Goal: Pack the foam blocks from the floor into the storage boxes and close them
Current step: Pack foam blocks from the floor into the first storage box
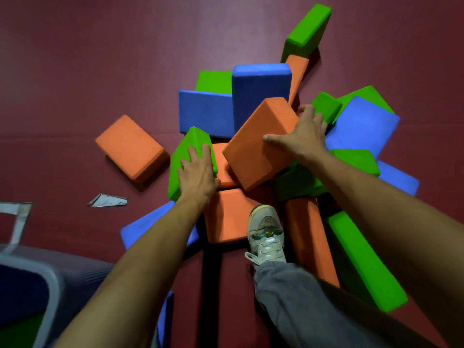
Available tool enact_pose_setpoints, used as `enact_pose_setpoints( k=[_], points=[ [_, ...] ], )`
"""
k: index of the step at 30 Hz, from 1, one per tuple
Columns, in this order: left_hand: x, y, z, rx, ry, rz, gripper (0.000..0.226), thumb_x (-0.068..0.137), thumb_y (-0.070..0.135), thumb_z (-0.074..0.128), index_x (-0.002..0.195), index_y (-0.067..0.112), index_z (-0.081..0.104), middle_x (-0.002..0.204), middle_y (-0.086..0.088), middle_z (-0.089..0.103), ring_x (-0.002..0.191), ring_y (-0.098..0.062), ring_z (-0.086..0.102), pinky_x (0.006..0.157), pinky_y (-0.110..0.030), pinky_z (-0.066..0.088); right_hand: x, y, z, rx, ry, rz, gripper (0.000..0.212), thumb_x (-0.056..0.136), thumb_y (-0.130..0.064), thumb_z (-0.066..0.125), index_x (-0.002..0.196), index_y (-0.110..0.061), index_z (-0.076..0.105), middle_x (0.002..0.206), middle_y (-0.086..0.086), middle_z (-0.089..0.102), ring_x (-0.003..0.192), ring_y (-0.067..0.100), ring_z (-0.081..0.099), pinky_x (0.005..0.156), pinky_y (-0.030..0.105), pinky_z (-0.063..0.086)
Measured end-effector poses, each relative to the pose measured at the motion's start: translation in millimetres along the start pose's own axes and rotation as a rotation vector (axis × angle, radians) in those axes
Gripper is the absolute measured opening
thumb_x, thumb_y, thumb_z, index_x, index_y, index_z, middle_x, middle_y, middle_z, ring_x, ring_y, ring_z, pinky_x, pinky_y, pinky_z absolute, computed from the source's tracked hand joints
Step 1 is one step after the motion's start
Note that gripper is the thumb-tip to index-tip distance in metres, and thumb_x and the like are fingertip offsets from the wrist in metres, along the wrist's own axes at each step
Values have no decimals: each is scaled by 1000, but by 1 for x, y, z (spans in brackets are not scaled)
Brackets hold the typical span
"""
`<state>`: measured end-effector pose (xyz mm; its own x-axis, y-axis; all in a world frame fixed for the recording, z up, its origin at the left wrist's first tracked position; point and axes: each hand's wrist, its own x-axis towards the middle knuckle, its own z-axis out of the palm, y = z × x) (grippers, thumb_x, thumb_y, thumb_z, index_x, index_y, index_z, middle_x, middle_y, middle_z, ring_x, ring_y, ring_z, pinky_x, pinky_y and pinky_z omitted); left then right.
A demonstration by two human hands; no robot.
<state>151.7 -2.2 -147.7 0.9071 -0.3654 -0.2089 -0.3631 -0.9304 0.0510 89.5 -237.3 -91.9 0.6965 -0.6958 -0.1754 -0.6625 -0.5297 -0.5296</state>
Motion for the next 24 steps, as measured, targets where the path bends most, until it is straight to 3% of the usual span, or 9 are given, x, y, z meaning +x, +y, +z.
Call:
enact_pose_setpoints(
  k=[3,6,13,19,24],
  points=[
    [-7,-19,-36,24,55,37,79,68,33,78,131,17,33,124,-15,44,100,-43,57,74,-47,50,-15,-29,-14,-123,-35,-86,102,58,-69,83,132,-9,48,135,17,43,126,38,40,104,45,38],
    [-18,-29,-79,59,54,102,68,76,33,70,132,17,35,119,-16,44,100,-43,55,73,-47,47,-39,-70,-35,-244,-39,-256,96,54,-66,85,128,-14,52,130,13,43,122,36,42,102,48,41],
    [-63,-57,-194,138,199,239,64,72,30,72,127,16,44,114,-20,46,93,-42,51,72,-43,41,-82,-142,-104,-277,-74,-461,87,62,-28,85,140,-32,49,134,11,43,123,36,47,100,47,42],
    [-131,-99,-288,244,336,284,59,69,25,71,123,16,47,115,-18,48,95,-37,49,73,-39,37,-147,-215,-155,-405,-96,-613,93,60,-33,89,143,-32,47,134,12,44,122,38,47,101,46,41],
    [-193,-148,-356,285,304,210,59,72,30,73,123,13,48,118,-21,48,101,-40,49,79,-44,42,-219,-288,-182,-525,-83,-829,93,60,-34,89,143,-33,48,133,11,47,123,37,47,102,47,39]
  ],
)
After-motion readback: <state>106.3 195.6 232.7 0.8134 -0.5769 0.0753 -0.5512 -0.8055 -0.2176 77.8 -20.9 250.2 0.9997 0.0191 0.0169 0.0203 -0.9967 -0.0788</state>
